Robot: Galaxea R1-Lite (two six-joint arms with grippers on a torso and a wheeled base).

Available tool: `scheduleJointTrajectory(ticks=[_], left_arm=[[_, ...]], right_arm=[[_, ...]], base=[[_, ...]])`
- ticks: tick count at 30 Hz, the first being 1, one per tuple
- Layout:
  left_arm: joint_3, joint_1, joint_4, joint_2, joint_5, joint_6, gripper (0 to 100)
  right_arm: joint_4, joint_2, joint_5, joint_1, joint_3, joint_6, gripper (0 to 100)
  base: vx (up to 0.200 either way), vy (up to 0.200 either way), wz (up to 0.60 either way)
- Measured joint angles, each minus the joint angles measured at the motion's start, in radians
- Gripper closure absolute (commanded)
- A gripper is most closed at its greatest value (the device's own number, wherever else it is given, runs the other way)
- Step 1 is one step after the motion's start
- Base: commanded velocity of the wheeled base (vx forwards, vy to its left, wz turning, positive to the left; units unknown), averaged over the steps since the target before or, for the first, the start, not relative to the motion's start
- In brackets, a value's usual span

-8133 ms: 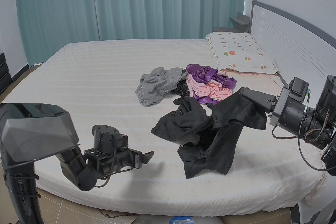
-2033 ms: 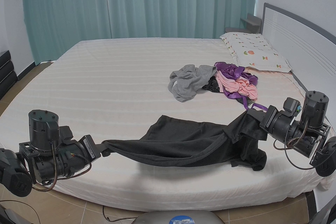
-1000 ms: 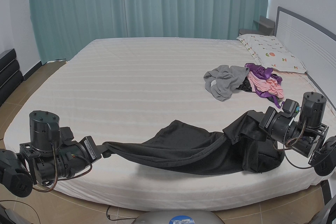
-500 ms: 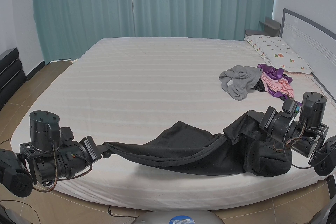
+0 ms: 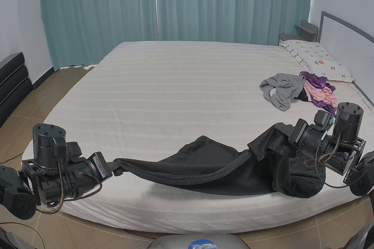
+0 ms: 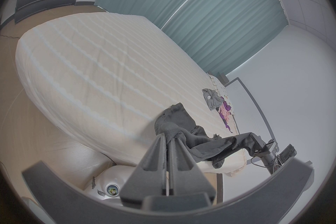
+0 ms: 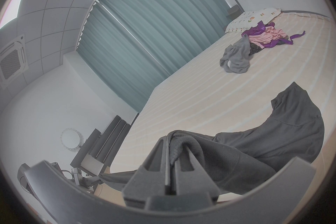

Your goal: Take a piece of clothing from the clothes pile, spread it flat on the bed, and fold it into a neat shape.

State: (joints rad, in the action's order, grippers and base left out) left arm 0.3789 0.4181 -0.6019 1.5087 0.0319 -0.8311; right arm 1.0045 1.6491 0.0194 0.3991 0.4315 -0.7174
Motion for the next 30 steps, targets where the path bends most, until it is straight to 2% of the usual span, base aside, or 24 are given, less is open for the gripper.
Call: scheduleJointTrajectory(ticks=[7, 15, 22, 30], left_arm=[[-0.007, 0.005, 0.001, -0.007, -0.001, 0.000, 100], [-0.023, 0.008, 0.016, -0.054, -0.003, 0.000, 100], [-0.018, 0.010, 0.113, -0.162, -0.003, 0.002, 100], [0.041, 0.010, 0.285, -0.343, -0.002, 0.010, 100]], right_arm=[[-0.001, -0.013, -0.001, 0.003, -0.006, -0.001, 100], [-0.005, -0.063, -0.008, 0.017, -0.041, -0.001, 100], [-0.016, -0.173, -0.012, 0.023, -0.072, 0.001, 100], [-0.183, -0.406, -0.020, 0.028, -0.047, 0.025, 100]], base=[[0.000, 0.000, 0.00], [-0.200, 0.000, 0.00], [-0.200, 0.000, 0.00], [0.000, 0.000, 0.00]])
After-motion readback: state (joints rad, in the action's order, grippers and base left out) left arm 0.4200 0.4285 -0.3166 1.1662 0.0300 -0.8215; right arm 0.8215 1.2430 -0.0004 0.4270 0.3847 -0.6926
